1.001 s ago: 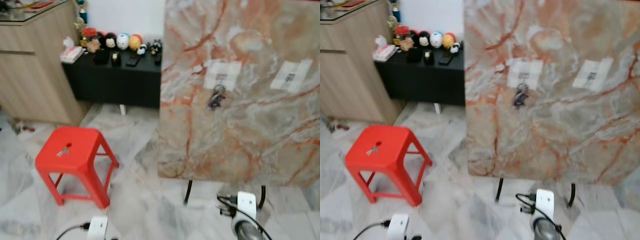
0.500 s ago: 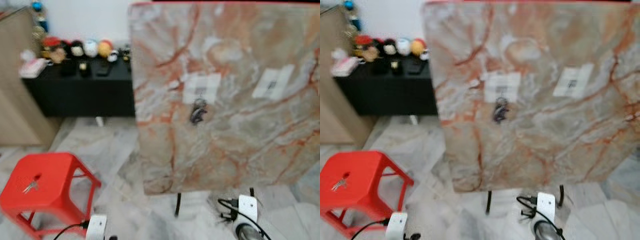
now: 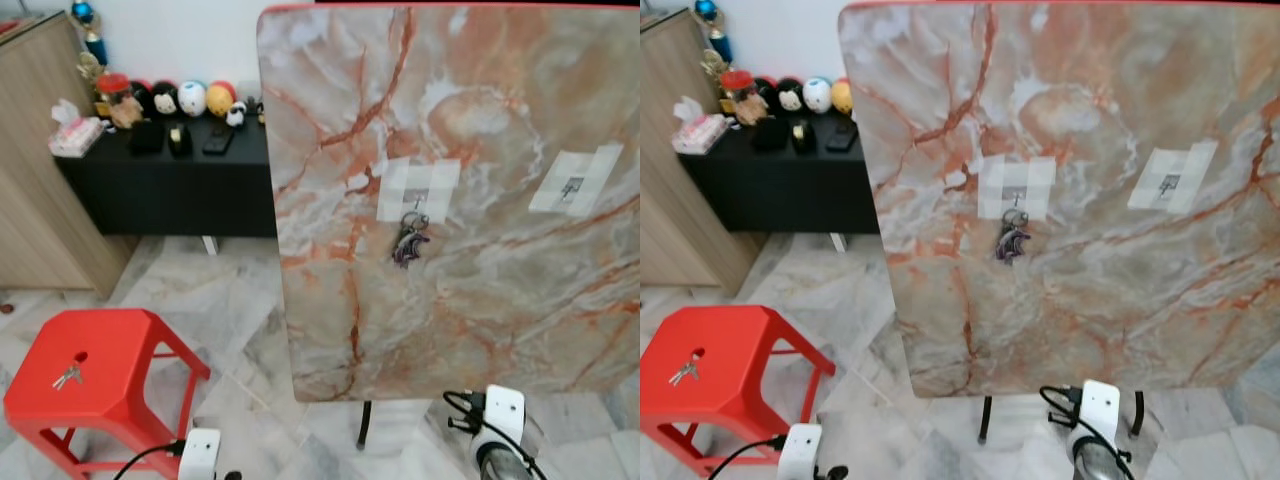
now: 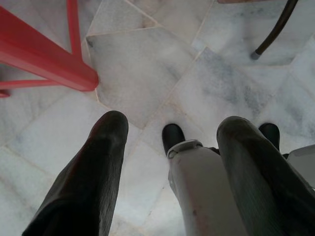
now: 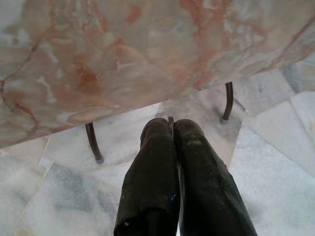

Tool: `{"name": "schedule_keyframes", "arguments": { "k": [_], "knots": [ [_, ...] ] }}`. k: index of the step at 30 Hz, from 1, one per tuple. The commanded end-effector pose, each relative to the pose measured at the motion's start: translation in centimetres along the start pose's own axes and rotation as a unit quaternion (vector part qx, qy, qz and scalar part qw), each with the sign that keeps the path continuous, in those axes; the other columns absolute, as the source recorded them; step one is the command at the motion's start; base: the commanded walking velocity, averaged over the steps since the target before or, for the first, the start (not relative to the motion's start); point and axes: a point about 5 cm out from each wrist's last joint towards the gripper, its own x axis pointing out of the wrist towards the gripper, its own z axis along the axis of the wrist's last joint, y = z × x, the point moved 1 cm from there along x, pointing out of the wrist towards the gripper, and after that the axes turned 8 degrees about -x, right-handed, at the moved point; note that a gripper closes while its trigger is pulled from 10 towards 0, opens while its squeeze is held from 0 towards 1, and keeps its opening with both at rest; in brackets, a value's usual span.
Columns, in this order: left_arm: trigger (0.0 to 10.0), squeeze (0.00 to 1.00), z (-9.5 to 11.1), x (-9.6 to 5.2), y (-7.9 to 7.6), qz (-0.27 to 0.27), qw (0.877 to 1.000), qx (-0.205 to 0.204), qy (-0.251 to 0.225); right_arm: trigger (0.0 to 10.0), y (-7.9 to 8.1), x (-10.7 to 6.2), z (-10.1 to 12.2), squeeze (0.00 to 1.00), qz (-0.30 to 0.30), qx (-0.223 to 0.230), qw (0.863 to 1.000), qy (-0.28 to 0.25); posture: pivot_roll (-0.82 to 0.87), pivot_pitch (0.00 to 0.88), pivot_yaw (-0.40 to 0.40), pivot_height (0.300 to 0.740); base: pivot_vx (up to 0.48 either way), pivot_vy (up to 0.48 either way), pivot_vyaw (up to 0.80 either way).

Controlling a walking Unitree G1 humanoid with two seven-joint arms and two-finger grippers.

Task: Hang keys on a hook

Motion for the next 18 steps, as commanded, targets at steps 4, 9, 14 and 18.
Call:
{"name": "schedule_keyframes", "arguments": {
  "k": [4,9,14,18],
  "knots": [
    [10.0,0.00,0.0,0.0,-0.2,-0.002,1.000,0.011,0.001,10.0,-0.4,0.0,0.6,0.00,-0.008,0.020,0.999,-0.024,-0.09,0.012,-0.025,0.740,0.000,-0.397,0.00],
    [10.0,0.00,0.0,0.0,-0.2,-0.002,1.000,0.010,0.001,10.0,-0.4,0.0,0.7,0.00,-0.007,0.025,0.999,-0.033,-0.10,0.014,-0.027,0.740,0.000,-0.406,0.00],
    [10.0,0.00,0.1,0.0,-0.2,-0.003,1.000,0.009,0.000,10.0,-1.0,1.8,7.8,0.00,-0.009,0.024,0.996,-0.091,-0.09,0.018,-0.029,0.740,0.000,-0.404,0.00],
    [10.0,0.00,0.1,0.0,-0.3,0.000,1.000,0.006,-0.002,10.0,-1.2,1.8,7.2,0.00,-0.005,0.026,0.996,-0.080,-0.09,0.020,-0.030,0.740,0.000,-0.382,0.00]
  ]
}}
